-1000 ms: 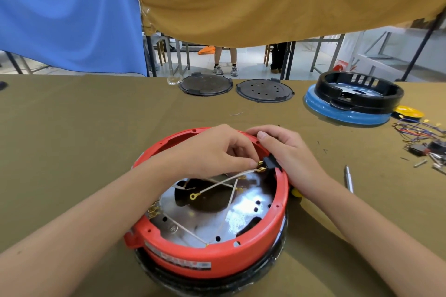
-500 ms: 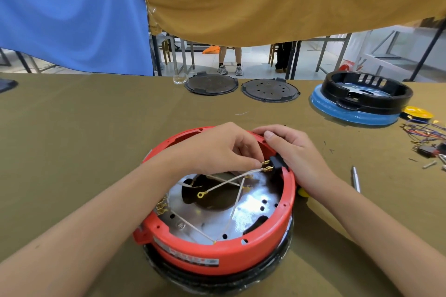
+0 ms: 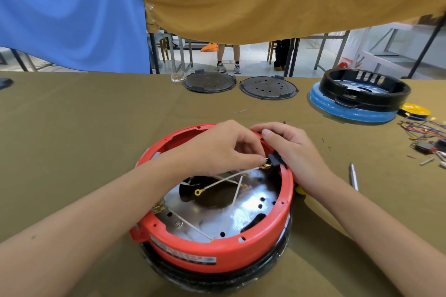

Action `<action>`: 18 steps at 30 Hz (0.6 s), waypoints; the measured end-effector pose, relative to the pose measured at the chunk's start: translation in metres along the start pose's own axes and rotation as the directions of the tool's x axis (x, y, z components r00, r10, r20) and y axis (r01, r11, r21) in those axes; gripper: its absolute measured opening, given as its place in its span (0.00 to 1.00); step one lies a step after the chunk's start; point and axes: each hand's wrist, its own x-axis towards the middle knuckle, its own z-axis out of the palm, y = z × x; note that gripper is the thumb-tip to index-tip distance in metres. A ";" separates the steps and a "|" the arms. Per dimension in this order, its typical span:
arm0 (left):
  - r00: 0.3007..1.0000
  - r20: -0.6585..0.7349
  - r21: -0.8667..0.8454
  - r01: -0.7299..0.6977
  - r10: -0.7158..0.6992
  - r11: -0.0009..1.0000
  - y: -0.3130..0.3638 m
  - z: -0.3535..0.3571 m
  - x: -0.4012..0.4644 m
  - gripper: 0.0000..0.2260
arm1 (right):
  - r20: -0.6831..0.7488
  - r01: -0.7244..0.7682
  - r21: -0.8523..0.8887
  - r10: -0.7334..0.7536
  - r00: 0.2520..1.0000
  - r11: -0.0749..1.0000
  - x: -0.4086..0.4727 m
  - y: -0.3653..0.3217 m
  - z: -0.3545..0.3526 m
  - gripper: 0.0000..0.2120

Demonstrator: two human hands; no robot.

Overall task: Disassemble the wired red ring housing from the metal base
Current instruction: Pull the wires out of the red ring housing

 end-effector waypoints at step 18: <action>0.997 -0.009 0.122 -0.070 0.071 0.990 0.006 0.004 0.003 0.06 | 0.030 0.019 -0.009 -0.019 0.999 1.000 0.003 0.002 -0.002 0.12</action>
